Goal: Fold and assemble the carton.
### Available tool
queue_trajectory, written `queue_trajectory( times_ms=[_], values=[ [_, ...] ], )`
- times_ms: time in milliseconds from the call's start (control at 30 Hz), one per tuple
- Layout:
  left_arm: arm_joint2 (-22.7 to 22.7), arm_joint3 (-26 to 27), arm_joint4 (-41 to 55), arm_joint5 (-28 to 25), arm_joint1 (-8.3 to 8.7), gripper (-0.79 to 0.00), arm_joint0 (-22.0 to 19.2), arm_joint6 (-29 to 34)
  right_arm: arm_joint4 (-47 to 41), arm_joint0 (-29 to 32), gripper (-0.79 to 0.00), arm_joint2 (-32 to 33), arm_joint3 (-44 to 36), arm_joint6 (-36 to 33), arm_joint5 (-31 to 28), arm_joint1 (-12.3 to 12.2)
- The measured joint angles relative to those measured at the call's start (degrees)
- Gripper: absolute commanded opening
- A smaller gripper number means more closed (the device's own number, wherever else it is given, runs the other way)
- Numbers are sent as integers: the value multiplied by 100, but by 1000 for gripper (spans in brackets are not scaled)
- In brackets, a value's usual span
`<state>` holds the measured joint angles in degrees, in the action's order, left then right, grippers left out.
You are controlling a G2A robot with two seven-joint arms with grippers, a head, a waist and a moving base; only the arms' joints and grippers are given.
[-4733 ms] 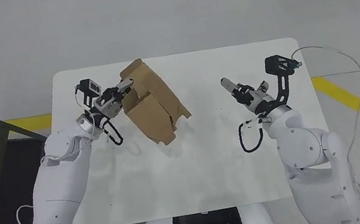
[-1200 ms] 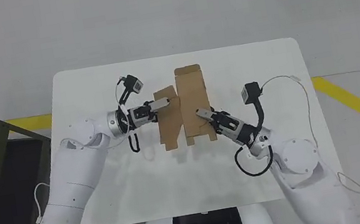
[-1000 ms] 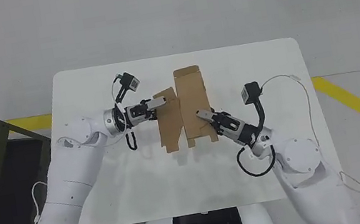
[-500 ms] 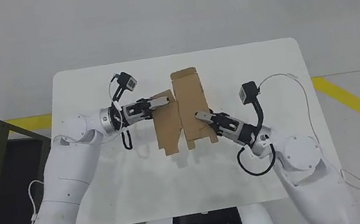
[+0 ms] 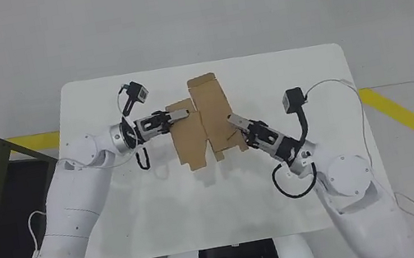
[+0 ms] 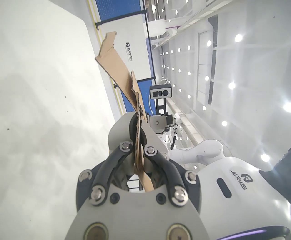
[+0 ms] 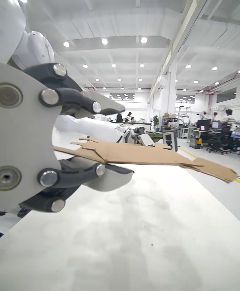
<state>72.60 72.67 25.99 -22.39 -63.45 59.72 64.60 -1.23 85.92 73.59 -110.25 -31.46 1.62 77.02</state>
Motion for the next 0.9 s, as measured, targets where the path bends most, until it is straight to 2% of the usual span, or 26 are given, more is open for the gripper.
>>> queue_trajectory(
  times_ms=[133, 267, 367, 467, 700, 900],
  values=[
    [82, 309, -91, -103, 5, -785, 255, -572, 194, 122, 0, -85, -187, 429, 30, 2],
    [119, 480, -31, -5, 27, -785, 357, -476, 328, 169, 0, -115, -253, 486, 76, -16],
    [159, 458, 193, 90, 63, -785, 267, 134, 275, 139, 0, -28, -200, 245, 46, -48],
    [276, 214, 357, 161, 126, -785, 15, 1028, 50, 39, 0, 163, -9, -224, -115, -96],
    [385, -82, 893, 519, 203, -785, -416, 2264, -391, -333, 0, 406, 608, -1321, -526, -190],
    [-80, 144, 914, 612, 323, -785, -433, 2340, -1225, -825, 0, 157, 1197, -2150, -1012, -187]
  ],
)
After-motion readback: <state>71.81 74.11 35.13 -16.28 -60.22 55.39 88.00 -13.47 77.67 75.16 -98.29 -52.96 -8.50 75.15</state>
